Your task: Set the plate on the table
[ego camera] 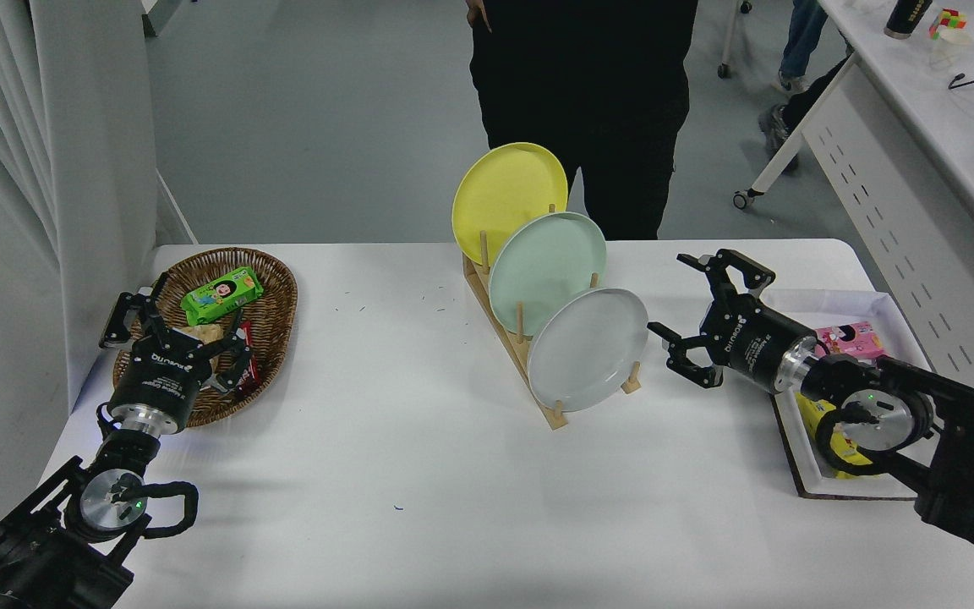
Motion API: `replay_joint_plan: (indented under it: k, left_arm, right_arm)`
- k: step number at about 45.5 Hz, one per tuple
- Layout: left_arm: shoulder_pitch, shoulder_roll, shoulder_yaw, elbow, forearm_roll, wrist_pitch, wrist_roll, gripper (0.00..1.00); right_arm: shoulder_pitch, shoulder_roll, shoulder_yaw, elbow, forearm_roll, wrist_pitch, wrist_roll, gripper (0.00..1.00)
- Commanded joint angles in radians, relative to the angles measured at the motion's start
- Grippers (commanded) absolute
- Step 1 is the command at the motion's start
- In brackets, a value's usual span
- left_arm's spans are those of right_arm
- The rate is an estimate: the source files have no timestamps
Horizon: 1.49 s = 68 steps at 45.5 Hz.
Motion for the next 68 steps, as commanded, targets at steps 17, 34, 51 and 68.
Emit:
replay_joint_plan:
  k: [17,34,51,68]
  left_arm:
    - [0.000,0.000,0.000,-0.001,0.000,0.000,0.000,0.98]
    - [0.000,0.000,0.000,-0.001,0.000,0.000,0.000,0.98]
    - [0.000,0.000,0.000,-0.001,0.000,0.000,0.000,0.98]
    - [0.000,0.000,0.000,0.001,0.000,0.000,0.000,0.98]
  right_arm:
    - [0.100,0.049,-0.115,0.003,-0.006,-0.044,-0.005,0.91]
    - [0.117,0.057,-0.131,-0.006,-0.009,-0.045,-0.008,0.90]
    - [0.145,0.081,-0.174,-0.007,-0.011,-0.045,-0.011,0.89]
    - [0.162,0.100,-0.218,-0.010,-0.011,-0.111,-0.012,0.89]
